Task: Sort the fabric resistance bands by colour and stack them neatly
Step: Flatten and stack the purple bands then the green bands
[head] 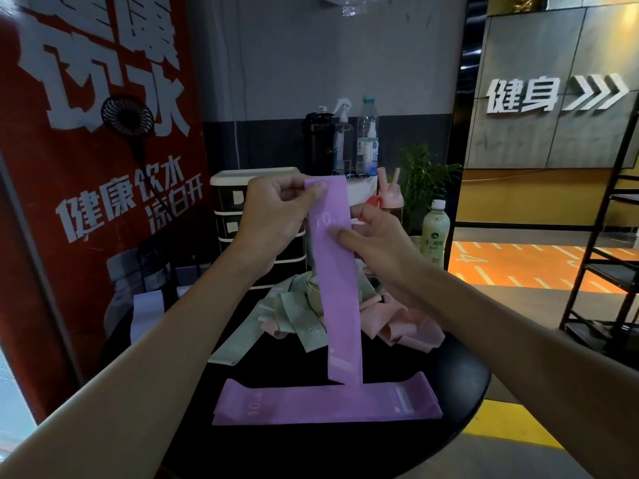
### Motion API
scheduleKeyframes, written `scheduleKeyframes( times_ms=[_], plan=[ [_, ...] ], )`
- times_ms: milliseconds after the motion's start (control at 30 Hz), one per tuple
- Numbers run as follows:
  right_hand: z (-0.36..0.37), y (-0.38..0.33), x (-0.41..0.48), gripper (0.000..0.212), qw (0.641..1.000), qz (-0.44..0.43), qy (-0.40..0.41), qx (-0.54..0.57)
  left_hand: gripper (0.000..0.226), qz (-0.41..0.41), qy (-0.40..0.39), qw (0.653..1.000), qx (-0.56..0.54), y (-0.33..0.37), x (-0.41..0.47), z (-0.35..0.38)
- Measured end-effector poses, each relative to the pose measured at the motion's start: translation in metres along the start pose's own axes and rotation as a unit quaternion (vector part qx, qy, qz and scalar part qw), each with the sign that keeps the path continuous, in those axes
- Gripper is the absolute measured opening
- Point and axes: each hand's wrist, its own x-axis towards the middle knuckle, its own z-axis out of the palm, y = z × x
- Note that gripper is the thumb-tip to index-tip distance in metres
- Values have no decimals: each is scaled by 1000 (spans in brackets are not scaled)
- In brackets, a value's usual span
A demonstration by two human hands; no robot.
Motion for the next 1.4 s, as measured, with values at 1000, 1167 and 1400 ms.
scheduleKeyframes(
  times_ms=[1000, 1167, 1400],
  plan=[
    [-69, 94, -101, 37, 990, 142, 3, -18, 16, -120, 209, 967, 89, -102, -103, -93],
    [-70, 102, -110, 22, 980, 165, 59, -96, 17, -118, 179, 966, 145, -117, -150, -93],
    [-72, 116, -118, 17, 961, 161, 96, -204, 18, -129, 144, 959, 207, -131, -180, -94]
  ],
)
